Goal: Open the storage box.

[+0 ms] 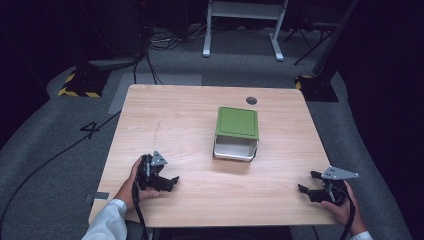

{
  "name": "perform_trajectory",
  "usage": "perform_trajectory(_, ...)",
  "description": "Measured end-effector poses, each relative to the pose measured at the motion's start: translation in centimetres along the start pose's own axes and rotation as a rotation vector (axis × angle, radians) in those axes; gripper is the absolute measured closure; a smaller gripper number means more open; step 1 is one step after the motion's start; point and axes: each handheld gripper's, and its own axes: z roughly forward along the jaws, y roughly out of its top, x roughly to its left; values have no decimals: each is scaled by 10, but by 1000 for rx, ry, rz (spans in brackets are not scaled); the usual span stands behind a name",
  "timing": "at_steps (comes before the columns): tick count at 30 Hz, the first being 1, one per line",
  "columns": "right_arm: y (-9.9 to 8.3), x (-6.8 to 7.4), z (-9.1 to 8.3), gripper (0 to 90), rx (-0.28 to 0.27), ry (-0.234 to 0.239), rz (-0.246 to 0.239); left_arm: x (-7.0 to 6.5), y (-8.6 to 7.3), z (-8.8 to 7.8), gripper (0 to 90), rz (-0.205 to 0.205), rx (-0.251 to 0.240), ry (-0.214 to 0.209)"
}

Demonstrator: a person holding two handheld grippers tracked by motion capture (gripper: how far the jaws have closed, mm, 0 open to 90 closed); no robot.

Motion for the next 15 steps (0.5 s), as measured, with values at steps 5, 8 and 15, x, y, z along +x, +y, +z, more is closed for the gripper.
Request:
perform_trajectory(5, 0, -2, 1, 188, 5, 10, 11, 3, -4, -4, 3, 37, 0, -37)
perform_trajectory(8, 3, 1, 2, 204, -4, 4, -15, 4, -7, -6, 4, 57, 0, -55)
perform_trajectory(15, 22, 8, 5, 193, -24, 58, -59, 5, -10, -9, 4, 61, 1, -59)
